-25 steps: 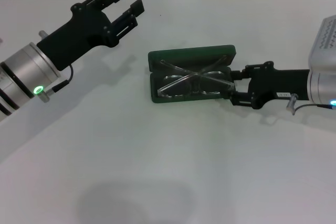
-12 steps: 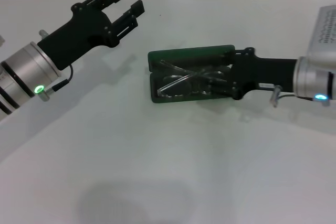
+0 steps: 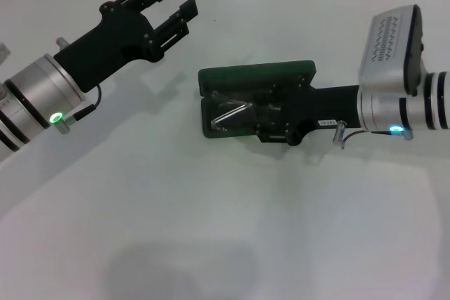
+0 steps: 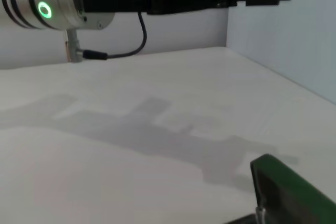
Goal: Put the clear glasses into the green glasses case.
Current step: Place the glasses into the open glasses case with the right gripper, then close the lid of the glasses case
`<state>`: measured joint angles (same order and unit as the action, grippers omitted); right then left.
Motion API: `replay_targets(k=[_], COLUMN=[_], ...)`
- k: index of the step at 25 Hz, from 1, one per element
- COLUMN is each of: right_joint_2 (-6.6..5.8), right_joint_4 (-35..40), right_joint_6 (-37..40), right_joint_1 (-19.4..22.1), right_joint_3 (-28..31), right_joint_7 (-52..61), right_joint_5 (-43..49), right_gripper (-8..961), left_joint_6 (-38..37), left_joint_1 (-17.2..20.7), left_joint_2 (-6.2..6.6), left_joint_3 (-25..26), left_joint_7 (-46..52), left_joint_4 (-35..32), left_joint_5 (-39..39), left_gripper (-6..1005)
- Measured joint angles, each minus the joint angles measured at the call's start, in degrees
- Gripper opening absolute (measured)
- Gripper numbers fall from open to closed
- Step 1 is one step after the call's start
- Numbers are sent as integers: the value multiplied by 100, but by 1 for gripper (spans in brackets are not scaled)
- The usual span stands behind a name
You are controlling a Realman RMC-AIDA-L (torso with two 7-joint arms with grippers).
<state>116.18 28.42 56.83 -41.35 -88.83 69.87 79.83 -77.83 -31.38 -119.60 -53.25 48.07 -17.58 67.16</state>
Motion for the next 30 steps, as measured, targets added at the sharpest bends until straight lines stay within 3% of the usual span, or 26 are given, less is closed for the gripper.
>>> replay_targets(k=[16,23,26,30], right_joint_2=[-6,-85,-105,-56], right_joint_4=[34,1384,1760,1786], right_joint_6=[-325,325,593,825], right_joint_1=[-2,974,1419,1951], right_joint_3=[-249,-25,379,1381], right_joint_7=[49,72,56,-206], right_joint_5=[-20,16,109,25], right_gripper=[558,558,558,559], left_joint_6=[5,-1,-7,79], left_joint_1=[-11,53,67,64], left_joint_2=[-4,-1,-2,10], left_joint_3=[0,36,42,44], left_joint_7=[0,0,0,76], left_joint_4=[0,0,1,23], left_joint_5=[-4,-47,-53,-54], left_gripper=[571,571,570,570])
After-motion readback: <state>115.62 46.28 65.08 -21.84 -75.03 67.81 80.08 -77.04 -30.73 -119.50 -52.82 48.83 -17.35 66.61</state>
